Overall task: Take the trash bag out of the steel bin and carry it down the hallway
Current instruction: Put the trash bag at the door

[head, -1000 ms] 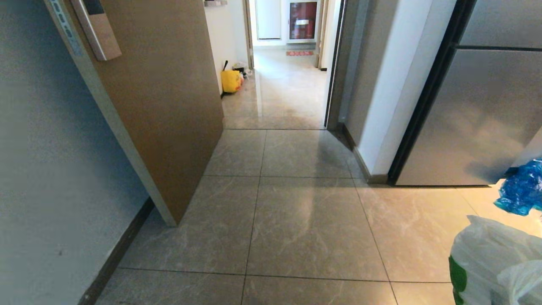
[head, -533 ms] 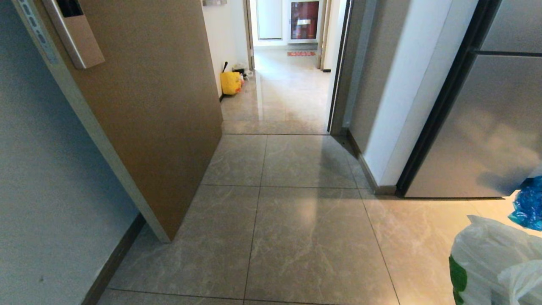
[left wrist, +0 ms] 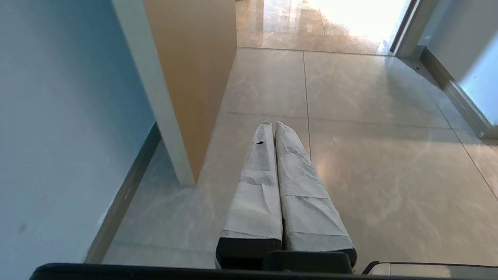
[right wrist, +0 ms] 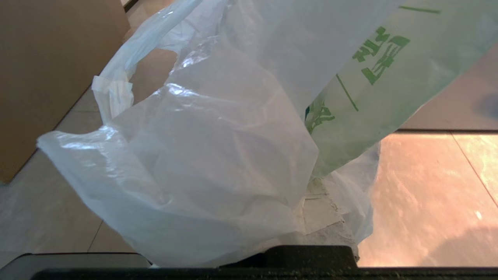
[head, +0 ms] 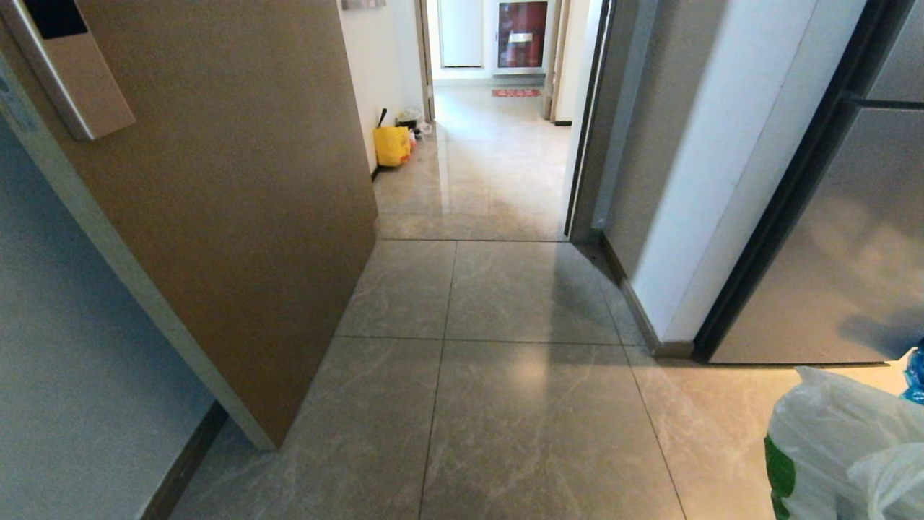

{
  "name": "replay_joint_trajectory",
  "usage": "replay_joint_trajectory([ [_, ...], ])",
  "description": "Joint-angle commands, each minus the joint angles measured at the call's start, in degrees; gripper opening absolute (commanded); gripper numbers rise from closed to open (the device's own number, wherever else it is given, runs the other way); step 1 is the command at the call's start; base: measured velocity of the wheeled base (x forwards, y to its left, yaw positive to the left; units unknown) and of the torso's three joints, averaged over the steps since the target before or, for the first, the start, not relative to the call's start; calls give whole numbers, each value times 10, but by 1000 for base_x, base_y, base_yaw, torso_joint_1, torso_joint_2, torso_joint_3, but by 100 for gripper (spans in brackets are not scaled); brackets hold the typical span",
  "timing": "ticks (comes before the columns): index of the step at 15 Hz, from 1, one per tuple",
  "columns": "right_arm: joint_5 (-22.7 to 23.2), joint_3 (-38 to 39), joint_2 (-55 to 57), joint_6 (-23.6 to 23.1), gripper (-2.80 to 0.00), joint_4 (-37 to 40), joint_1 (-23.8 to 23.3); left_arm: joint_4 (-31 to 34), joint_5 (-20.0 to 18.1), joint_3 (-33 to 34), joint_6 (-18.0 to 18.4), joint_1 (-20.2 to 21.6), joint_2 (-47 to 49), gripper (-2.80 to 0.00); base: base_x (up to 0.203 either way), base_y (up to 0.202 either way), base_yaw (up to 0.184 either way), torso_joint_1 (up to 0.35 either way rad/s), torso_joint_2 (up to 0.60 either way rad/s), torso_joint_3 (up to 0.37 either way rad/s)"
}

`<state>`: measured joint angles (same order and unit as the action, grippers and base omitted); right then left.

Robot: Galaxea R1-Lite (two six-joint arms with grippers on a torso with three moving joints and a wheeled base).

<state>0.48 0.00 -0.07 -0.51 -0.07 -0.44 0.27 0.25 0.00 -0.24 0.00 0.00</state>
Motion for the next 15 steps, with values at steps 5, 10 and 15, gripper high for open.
replay_joint_trajectory([
  [5, 0, 0, 1, 0, -280, 0, 0, 0, 0, 0, 0, 0, 0, -280, 190, 0, 2, 5, 2, 1],
  [10, 0, 0, 1, 0, -280, 0, 0, 0, 0, 0, 0, 0, 0, -280, 191, 0, 1, 3, 4, 3],
  [15, 0, 0, 1, 0, -280, 0, 0, 0, 0, 0, -1, 0, 0, -280, 193, 0, 2, 1, 5, 2],
])
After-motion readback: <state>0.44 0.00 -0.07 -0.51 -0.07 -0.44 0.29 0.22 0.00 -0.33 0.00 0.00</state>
